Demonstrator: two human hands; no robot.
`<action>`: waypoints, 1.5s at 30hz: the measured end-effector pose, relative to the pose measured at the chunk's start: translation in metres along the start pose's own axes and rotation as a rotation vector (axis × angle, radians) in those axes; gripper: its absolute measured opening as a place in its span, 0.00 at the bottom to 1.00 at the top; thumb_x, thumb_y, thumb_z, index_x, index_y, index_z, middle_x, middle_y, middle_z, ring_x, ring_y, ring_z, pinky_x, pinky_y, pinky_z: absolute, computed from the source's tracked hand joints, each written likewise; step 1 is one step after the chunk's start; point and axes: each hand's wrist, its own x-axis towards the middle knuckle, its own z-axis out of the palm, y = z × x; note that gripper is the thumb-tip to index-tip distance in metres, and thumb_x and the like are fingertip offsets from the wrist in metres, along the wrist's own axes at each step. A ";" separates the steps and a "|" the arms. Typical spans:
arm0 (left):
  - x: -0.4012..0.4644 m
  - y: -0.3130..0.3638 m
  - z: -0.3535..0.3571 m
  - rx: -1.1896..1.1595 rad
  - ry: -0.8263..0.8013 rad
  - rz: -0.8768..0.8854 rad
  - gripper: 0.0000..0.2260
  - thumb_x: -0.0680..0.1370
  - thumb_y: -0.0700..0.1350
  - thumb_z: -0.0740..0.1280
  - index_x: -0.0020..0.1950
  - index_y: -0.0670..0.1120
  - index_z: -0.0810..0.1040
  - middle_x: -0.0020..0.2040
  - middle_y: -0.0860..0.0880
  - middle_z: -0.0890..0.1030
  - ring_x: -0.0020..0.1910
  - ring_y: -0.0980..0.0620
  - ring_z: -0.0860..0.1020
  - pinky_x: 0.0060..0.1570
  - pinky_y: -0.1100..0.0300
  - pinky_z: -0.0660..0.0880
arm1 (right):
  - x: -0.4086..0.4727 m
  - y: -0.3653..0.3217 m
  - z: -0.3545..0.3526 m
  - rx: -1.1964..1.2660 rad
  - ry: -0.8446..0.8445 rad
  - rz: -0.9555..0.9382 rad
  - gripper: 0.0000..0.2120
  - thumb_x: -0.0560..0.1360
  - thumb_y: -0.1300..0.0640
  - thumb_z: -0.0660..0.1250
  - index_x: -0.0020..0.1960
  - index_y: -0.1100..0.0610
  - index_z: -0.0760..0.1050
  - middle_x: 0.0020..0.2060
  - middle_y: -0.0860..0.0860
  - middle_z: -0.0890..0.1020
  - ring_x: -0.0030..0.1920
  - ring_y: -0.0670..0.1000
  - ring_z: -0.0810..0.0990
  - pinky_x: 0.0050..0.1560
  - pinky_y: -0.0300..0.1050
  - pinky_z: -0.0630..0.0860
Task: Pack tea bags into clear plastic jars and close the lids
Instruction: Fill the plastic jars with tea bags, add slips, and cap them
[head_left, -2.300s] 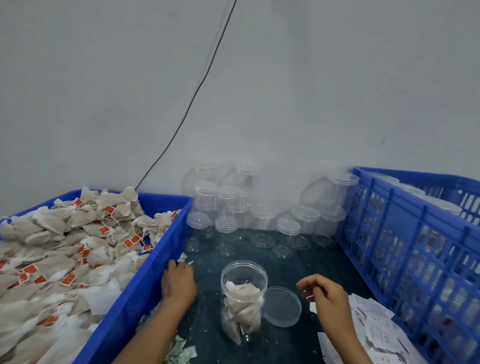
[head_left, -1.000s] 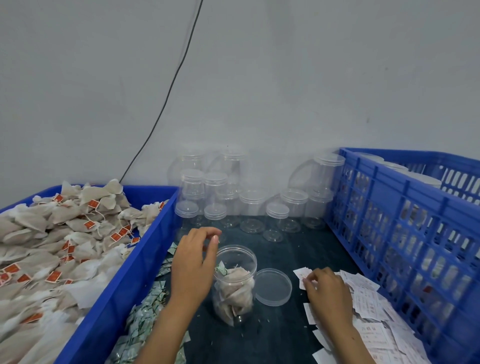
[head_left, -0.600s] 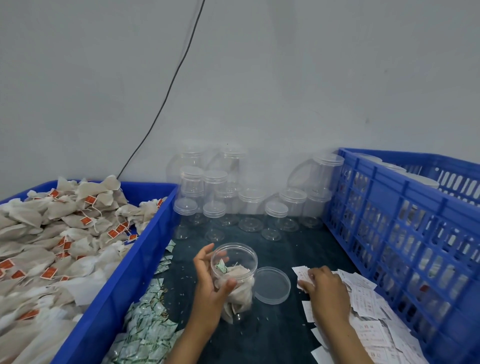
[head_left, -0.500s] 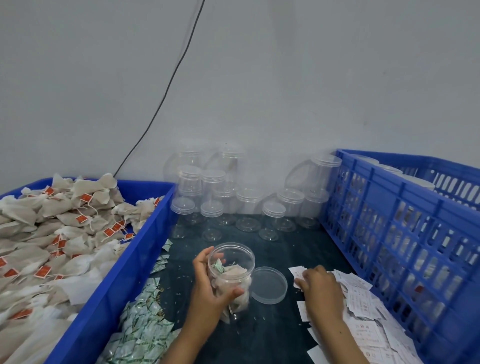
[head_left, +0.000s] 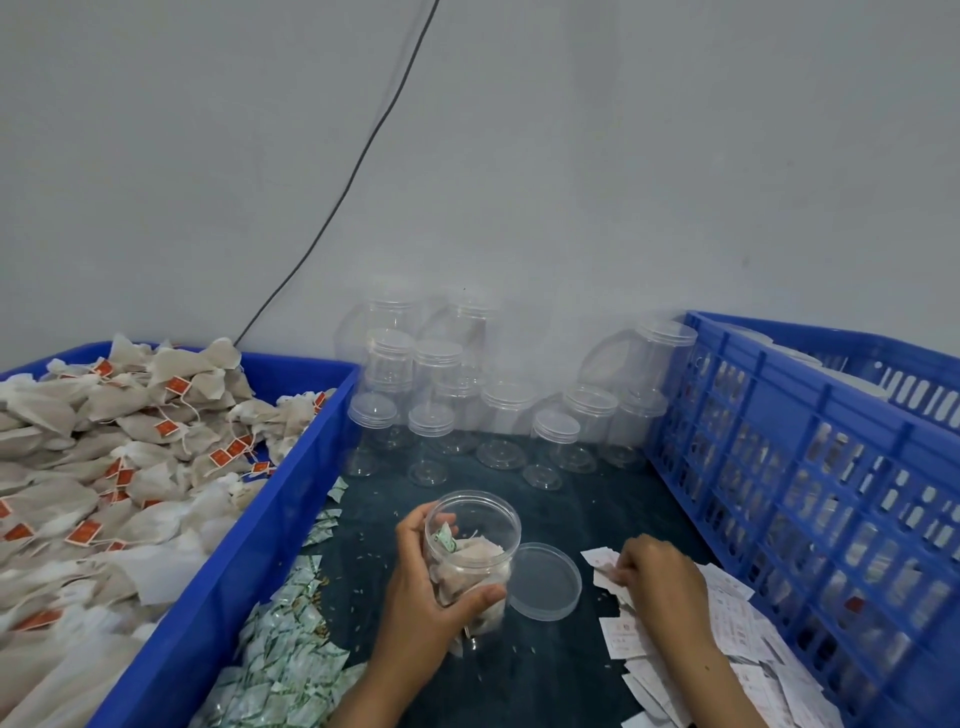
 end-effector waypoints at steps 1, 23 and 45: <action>0.000 0.000 0.000 0.001 0.001 0.001 0.44 0.56 0.67 0.77 0.67 0.60 0.62 0.63 0.59 0.74 0.63 0.62 0.74 0.62 0.60 0.72 | -0.001 0.001 0.000 0.045 -0.005 0.004 0.12 0.74 0.49 0.70 0.36 0.51 0.72 0.38 0.43 0.78 0.41 0.45 0.75 0.41 0.43 0.71; 0.000 0.000 0.002 0.049 0.040 0.067 0.35 0.58 0.63 0.76 0.60 0.75 0.61 0.59 0.69 0.73 0.61 0.62 0.75 0.59 0.61 0.71 | 0.002 0.008 -0.008 0.211 -0.203 -0.064 0.07 0.74 0.49 0.70 0.47 0.51 0.81 0.47 0.42 0.77 0.48 0.43 0.75 0.49 0.44 0.72; 0.001 0.000 0.002 0.056 0.046 0.066 0.35 0.59 0.64 0.76 0.61 0.73 0.62 0.59 0.68 0.73 0.60 0.63 0.75 0.59 0.60 0.72 | 0.002 0.006 0.008 0.179 -0.116 -0.035 0.13 0.72 0.46 0.71 0.54 0.42 0.73 0.52 0.42 0.74 0.53 0.48 0.72 0.52 0.46 0.68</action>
